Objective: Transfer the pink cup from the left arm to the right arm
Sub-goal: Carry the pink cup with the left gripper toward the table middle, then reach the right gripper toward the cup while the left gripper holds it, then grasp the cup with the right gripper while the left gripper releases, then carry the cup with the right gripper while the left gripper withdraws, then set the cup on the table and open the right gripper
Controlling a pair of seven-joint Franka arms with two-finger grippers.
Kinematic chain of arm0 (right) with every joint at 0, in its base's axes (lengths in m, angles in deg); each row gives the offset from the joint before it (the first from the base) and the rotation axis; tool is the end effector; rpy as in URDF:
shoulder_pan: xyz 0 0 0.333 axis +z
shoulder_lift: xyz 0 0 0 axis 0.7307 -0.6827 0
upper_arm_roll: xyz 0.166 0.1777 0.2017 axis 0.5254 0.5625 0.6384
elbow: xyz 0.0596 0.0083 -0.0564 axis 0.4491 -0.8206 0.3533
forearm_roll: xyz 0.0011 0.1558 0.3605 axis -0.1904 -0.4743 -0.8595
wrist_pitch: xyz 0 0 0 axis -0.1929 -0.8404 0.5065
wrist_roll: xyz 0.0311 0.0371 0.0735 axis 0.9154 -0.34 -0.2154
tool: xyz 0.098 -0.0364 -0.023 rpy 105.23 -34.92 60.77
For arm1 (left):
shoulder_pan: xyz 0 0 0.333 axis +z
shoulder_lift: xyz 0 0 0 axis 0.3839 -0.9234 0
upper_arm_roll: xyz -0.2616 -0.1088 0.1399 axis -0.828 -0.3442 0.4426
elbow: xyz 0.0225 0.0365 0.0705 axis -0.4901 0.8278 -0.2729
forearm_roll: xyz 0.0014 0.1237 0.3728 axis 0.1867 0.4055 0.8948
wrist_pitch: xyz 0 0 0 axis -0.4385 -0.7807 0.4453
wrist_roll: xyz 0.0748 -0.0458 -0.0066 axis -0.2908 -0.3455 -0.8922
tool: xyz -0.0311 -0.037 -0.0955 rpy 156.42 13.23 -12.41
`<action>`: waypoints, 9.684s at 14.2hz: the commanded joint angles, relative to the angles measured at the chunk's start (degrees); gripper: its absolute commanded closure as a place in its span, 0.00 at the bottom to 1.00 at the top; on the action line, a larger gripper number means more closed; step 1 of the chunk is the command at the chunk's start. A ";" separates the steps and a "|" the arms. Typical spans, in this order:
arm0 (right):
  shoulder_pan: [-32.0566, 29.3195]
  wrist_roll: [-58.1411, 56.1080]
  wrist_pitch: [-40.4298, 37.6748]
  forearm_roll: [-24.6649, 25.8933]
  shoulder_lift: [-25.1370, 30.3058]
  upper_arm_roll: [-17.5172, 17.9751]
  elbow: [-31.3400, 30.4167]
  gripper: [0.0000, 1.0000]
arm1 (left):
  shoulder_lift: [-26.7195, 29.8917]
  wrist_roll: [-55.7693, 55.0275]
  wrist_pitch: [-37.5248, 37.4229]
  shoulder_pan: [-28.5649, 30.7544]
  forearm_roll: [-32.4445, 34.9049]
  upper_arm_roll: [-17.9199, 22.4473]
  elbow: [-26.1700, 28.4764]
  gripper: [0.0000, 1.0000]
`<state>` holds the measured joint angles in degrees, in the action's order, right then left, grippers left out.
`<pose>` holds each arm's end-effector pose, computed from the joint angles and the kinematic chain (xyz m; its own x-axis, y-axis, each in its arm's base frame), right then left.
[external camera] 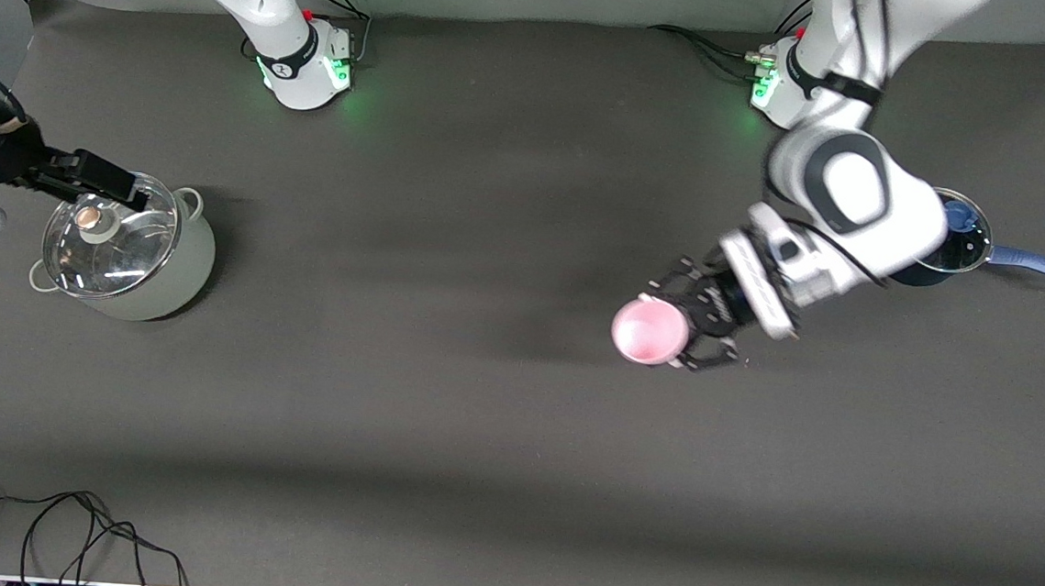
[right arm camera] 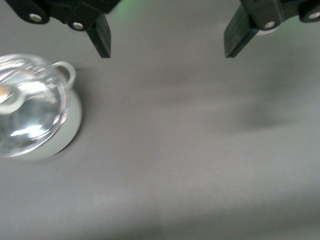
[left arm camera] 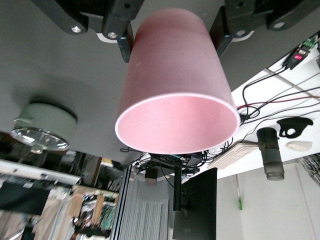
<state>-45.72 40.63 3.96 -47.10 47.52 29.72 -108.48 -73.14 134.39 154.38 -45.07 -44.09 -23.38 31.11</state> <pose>0.5570 0.0517 0.6322 0.9686 -0.2261 -0.1032 -0.2381 -0.9632 -0.1248 0.5439 -0.2705 0.4002 0.2564 -0.3061 0.9168 -0.8755 -0.4755 0.0861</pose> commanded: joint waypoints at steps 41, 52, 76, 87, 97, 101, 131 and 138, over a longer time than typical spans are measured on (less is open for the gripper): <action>33.75 68.63 1.72 -0.95 -22.15 -0.11 27.81 0.09 | -0.78 -11.17 26.97 -13.71 -4.95 -8.31 -10.75 0.69; 34.81 68.54 4.27 -0.86 -24.08 -0.20 28.07 0.33 | -0.87 -11.09 26.97 -13.71 -4.95 -8.22 -10.75 0.69; 34.55 67.85 6.74 -0.78 -23.99 -0.55 28.25 1.00 | -1.13 -15.74 26.36 -11.27 -4.69 -7.87 -10.32 0.01; 25.59 35.18 6.39 1.15 -23.47 -1.69 20.18 1.00 | -0.08 -13.55 -1.12 10.70 3.74 -7.78 -2.06 0.01; 12.92 1.51 7.70 4.93 -22.77 -3.97 7.43 1.00 | -1.75 -38.89 -34.52 31.27 37.11 -7.78 -5.73 0.01; 13.01 -8.34 15.67 4.94 -21.80 -9.42 -0.81 1.00 | -1.57 -65.06 -49.54 33.92 61.79 -7.78 -15.30 0.01; 11.69 -16.89 44.56 4.41 -7.59 -14.43 -32.04 0.00 | 6.87 -114.97 -54.94 28.43 103.43 -2.90 -21.91 0.00; 11.69 -16.80 24.18 4.85 2.98 -17.07 -24.16 0.00 | 6.60 -114.71 -54.85 17.66 102.28 7.51 -22.62 0.00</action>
<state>-33.97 24.74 34.48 -42.94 49.49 12.67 -136.61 -67.87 18.84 98.93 -26.27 58.80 -17.23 7.57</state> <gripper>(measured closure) 0.000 0.000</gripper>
